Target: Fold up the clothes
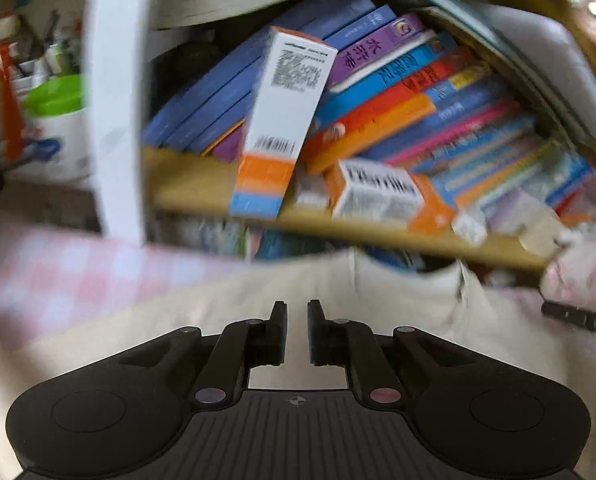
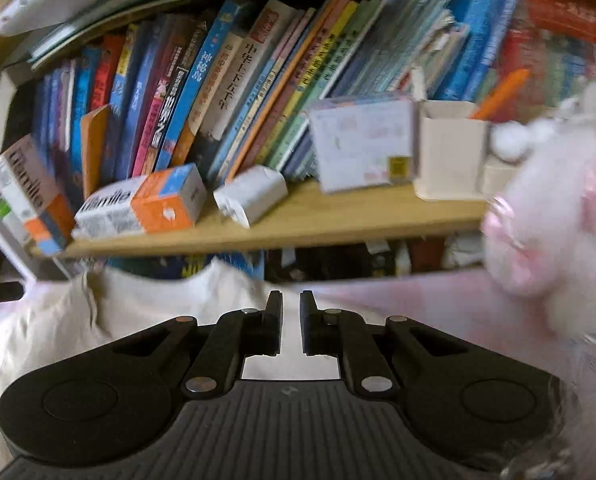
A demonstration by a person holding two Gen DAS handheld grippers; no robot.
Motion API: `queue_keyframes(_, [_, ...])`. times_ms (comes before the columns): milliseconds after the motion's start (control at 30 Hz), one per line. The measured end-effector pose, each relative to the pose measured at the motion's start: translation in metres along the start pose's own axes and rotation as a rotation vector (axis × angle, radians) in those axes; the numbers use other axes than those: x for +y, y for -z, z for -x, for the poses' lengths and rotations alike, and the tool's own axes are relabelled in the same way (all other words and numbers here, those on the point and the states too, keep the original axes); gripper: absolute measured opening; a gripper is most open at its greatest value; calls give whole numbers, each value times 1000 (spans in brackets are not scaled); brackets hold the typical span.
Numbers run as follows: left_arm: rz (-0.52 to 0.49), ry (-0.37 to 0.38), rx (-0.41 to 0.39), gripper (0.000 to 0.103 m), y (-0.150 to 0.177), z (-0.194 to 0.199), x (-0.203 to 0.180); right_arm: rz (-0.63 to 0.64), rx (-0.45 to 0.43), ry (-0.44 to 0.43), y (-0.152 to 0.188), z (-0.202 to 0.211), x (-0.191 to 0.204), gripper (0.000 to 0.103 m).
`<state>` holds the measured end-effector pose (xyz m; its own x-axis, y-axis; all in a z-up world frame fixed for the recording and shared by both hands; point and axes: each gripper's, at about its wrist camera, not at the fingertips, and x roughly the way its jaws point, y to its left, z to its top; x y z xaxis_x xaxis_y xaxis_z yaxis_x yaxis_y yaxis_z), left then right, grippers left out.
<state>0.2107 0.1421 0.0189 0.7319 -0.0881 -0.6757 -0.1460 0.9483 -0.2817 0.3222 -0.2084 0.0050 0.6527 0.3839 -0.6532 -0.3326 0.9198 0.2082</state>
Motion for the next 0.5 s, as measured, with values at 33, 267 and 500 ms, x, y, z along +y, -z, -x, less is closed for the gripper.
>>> queue_keyframes(33, [-3, -3, 0, 11, 13, 16, 4, 11, -1, 6, 7, 11, -3, 9])
queue_keyframes(267, [-37, -69, 15, 11, 104, 122, 32, 69, -11, 66, 88, 115, -1, 10])
queue_keyframes(500, [-99, -119, 34, 21, 199, 208, 41, 1, 39, 176, 200, 220, 18, 12])
